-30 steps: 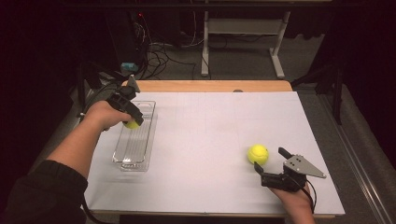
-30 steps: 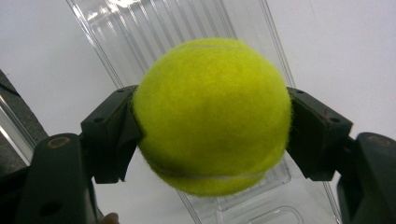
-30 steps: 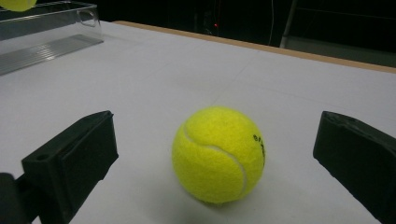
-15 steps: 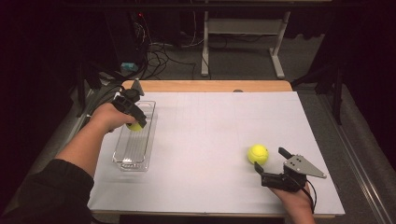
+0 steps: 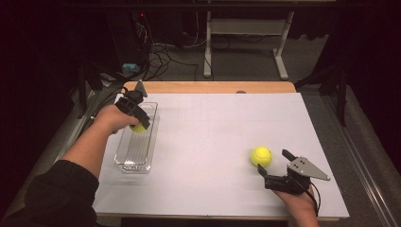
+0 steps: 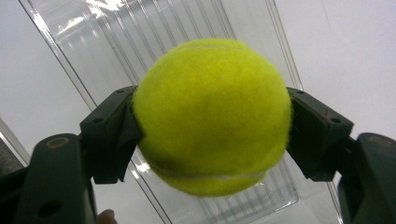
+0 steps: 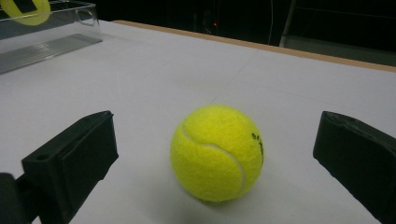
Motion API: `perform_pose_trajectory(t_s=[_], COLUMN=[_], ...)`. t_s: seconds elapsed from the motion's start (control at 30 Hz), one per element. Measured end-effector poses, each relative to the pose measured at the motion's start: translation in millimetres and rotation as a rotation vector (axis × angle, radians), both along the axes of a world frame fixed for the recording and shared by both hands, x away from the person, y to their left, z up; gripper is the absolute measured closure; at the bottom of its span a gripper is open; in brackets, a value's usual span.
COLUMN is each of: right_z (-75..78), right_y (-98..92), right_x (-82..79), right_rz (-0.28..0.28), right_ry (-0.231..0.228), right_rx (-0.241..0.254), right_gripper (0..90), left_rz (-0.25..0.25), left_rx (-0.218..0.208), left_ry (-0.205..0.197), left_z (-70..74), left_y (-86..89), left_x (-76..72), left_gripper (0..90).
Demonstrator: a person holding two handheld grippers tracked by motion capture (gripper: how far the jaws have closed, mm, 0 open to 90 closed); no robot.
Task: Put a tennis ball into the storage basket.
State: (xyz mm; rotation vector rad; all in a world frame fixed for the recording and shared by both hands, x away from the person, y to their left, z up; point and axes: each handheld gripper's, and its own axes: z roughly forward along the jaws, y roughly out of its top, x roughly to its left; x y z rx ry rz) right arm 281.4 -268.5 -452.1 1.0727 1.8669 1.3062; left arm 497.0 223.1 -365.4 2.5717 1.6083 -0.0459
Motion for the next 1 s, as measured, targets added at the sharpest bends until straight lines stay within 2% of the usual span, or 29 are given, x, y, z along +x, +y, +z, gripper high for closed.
perform_pose_trajectory(t_s=[0.2,0.27,0.3,0.37,0.43,0.67,0.87,1.0], right_z=[0.0,0.1,0.1,0.1,0.2,0.4,0.1,0.4], right_y=[-0.3,-0.4,-0.3,-0.3,-0.1,0.1,0.3,0.2], right_x=[0.0,0.0,0.0,0.0,0.0,-0.2,0.0,-0.2], right_rz=[-0.001,0.001,0.001,0.0,0.001,0.0,0.002,0.0], right_ry=[0.0,-0.002,-0.002,-0.002,-0.002,-0.003,-0.002,-0.003], right_rx=[0.001,0.002,0.003,0.004,0.003,0.0,-0.002,0.0], right_gripper=[0.0,0.0,0.0,0.0,0.0,0.0,0.0,0.0], left_rz=[-0.001,0.015,0.017,0.015,0.016,0.014,0.013,-0.003], left_rx=[0.004,-0.016,-0.021,-0.013,-0.004,-0.009,0.005,0.004], left_ry=[-0.018,-0.034,-0.041,-0.04,-0.037,-0.04,-0.04,-0.035], left_z=[1.5,5.6,7.5,9.7,10.9,13.8,14.9,15.8], left_y=[-0.6,0.7,1.0,0.3,-0.1,-1.2,-3.1,-5.1], left_x=[-0.1,-0.1,-0.5,-1.4,-2.5,-5.8,-8.0,-10.2], left_gripper=[25.4,15.0,13.9,3.6,1.2,0.7,0.7,0.7])
